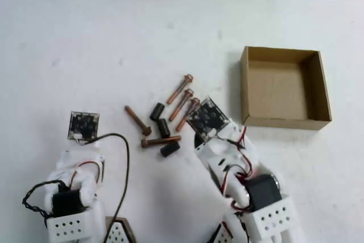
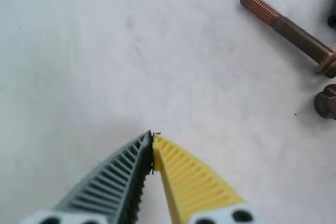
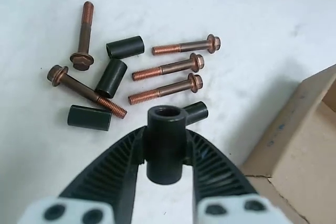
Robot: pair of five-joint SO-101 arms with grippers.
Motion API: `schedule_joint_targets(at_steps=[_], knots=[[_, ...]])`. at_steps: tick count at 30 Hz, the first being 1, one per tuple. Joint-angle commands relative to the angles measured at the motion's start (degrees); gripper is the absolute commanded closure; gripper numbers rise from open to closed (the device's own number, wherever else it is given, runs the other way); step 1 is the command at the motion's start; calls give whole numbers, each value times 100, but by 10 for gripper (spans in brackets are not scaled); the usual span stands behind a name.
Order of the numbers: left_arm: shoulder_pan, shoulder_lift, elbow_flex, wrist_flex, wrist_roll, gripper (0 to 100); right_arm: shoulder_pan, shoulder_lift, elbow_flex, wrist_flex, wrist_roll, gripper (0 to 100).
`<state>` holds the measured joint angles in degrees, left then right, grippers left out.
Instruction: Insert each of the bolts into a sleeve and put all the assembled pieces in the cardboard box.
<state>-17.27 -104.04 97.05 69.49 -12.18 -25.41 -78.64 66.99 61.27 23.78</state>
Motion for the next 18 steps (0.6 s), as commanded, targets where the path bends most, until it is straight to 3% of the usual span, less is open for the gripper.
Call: schedule_joint_targets(at_steps=[1, 8, 13, 18], knots=[[-22, -48, -9, -97, -62, 977, 488, -418, 35, -110, -334, 981], [-22, -48, -9, -123, -79, 976, 778, -1209, 484, -119, -448, 982], [-22, -48, -9, -88, -914, 976, 796, -2220, 985, -110, -448, 982], [-40, -48, -9, -88, -1231, 976, 822, -2378, 1231, -101, -448, 982]])
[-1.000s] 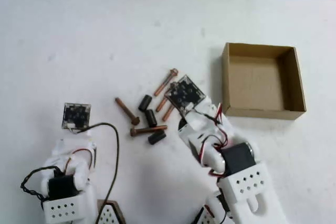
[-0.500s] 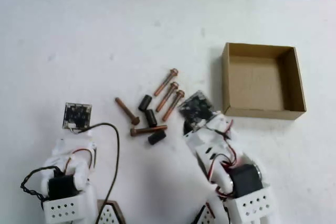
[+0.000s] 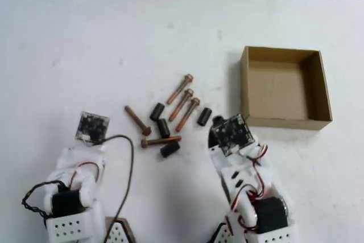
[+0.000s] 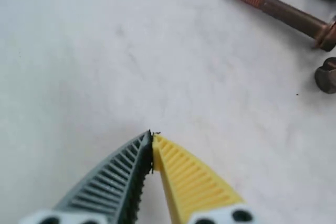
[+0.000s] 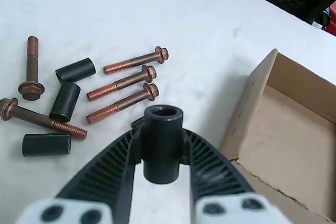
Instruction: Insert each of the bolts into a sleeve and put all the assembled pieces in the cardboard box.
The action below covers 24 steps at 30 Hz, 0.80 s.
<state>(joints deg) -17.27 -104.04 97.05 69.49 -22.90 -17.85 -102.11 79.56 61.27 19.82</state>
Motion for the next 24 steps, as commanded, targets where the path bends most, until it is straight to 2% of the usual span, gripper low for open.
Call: schedule_joint_targets(at_steps=[1, 7, 11, 18, 24], knots=[[-40, -48, -9, -88, -211, 976, 101, -13, -18, -101, -53, 982], [-22, -48, -26, -141, -809, 976, 743, -127, 255, -119, -378, 982], [-13, -48, -193, -114, -1046, 976, 778, -119, 369, -119, -334, 982], [13, -13, -1231, 237, -1521, 976, 813, -119, 440, -119, -343, 982], [646, -13, -1371, 598, -1688, 976, 866, -119, 440, -119, -360, 982]])
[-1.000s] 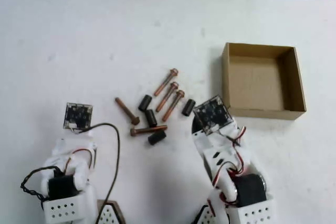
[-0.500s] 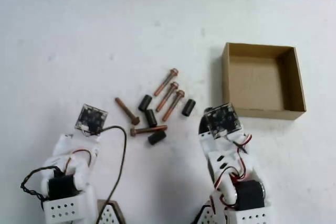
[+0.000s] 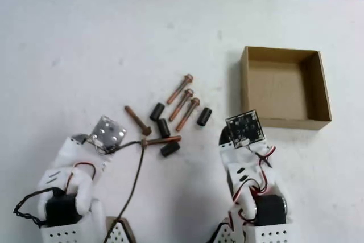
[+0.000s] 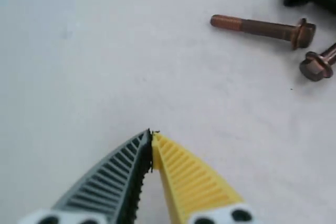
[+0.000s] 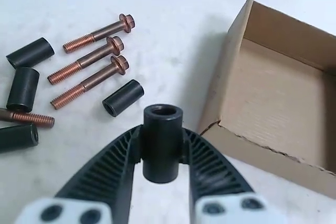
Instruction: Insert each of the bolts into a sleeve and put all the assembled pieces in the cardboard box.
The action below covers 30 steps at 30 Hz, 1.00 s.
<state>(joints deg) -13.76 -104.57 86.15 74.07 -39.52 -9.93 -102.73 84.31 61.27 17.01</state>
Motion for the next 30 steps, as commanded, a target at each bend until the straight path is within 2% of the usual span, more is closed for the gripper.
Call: schedule_joint_targets(at_steps=[1, 12, 19, 26, 30], knots=[[330, 40, -281, 132, 0, 976, 136, -57, -35, -119, -88, 982], [356, 40, -334, 97, -62, 976, 303, -57, -35, -119, -88, 982], [356, 136, -1565, 413, 114, 976, 295, -57, -26, -110, -88, 982], [391, 2220, -2523, 53, 105, 976, 286, -57, -26, -110, -88, 982], [945, 3767, -3059, -53, 123, 976, 303, -57, -26, -110, -88, 982]])
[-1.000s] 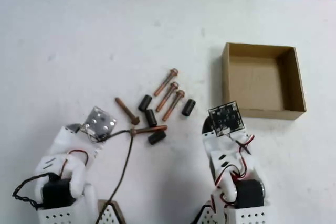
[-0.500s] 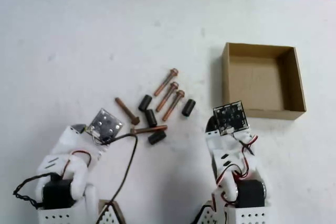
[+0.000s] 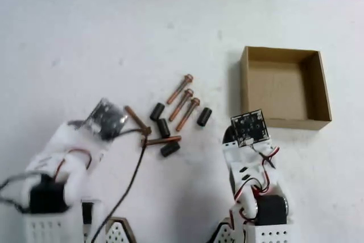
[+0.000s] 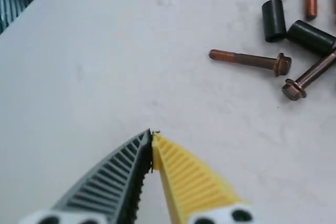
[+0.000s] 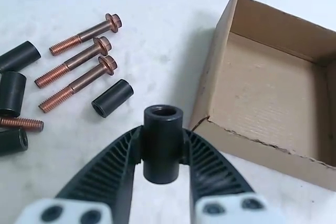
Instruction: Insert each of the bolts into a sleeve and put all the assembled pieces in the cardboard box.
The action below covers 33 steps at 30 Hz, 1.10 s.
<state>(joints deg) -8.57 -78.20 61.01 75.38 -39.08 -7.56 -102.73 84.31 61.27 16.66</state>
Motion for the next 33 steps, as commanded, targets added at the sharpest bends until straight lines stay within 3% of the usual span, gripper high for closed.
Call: schedule_joint_targets(at_steps=[1, 4, 11, 19, 25, 33], knots=[[602, 1516, -686, -185, 88, 976, 75, -57, -26, -110, -53, 982], [1130, 2589, -1160, -193, 149, 976, 92, -57, -26, -110, -53, 982], [1851, 4998, -2532, -378, 1345, 975, 321, -57, -26, -110, -62, 982], [2510, 7468, -4396, -352, 1389, 836, 523, -57, -26, -110, -62, 981], [2835, 8664, -5635, -334, 1433, 834, 664, -57, -26, -119, -62, 981], [2835, 10466, -8325, 976, 2092, 832, 804, -57, -26, -110, -62, 981]])
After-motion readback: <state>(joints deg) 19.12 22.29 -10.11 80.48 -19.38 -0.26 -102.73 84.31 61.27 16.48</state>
